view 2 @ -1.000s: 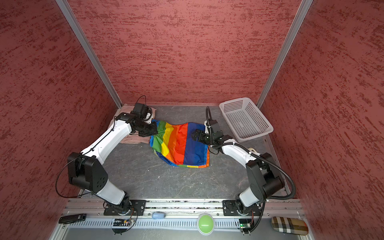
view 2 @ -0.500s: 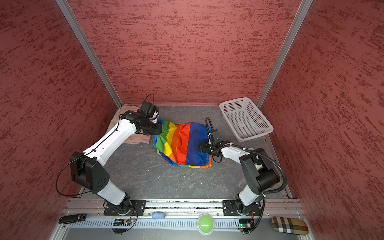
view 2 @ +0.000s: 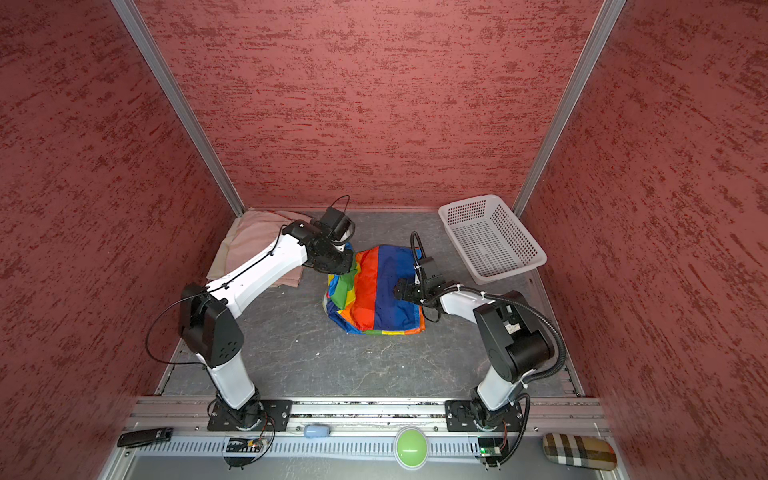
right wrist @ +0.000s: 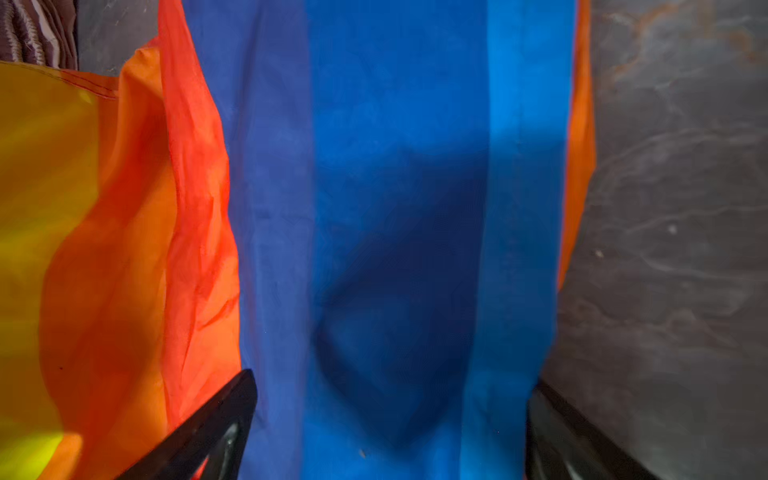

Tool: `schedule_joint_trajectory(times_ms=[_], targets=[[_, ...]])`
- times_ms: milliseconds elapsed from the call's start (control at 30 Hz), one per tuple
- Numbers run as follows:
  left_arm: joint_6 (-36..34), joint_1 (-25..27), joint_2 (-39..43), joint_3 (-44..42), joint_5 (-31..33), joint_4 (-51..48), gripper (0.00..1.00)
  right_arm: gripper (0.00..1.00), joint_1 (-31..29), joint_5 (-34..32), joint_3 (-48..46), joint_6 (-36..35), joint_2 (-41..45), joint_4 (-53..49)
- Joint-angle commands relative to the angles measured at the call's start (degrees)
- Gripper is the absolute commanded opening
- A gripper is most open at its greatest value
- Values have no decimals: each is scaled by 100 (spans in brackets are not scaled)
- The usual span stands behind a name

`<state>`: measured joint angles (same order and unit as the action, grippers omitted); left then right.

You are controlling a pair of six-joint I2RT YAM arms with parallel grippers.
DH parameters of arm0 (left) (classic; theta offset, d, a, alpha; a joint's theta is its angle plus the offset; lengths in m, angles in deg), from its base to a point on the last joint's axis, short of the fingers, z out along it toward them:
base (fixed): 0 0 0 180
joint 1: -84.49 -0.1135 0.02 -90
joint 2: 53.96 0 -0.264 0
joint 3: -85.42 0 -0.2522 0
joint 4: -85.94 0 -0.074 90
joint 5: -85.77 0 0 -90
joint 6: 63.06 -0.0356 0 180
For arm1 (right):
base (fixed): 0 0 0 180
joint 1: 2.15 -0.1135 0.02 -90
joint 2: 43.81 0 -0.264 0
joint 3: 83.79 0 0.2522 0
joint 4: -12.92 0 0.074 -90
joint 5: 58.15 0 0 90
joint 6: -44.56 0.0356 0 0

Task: Fold and stack the shorts

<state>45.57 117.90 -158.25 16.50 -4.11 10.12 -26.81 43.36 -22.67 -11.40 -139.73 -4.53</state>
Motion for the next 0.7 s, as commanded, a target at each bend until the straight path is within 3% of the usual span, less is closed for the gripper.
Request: schedule_joint_trajectory(times_ms=[0, 400, 667], targets=[[111, 236, -196, 391, -91, -51, 0, 96, -64, 114, -84, 114, -339, -317], [458, 680, -1043, 1301, -914, -13, 0, 95, -264, 304, -110, 328, -676, 80], [724, 685, -980, 1309, -1427, 359, 0, 94, -363, 373, -77, 408, -864, 264]])
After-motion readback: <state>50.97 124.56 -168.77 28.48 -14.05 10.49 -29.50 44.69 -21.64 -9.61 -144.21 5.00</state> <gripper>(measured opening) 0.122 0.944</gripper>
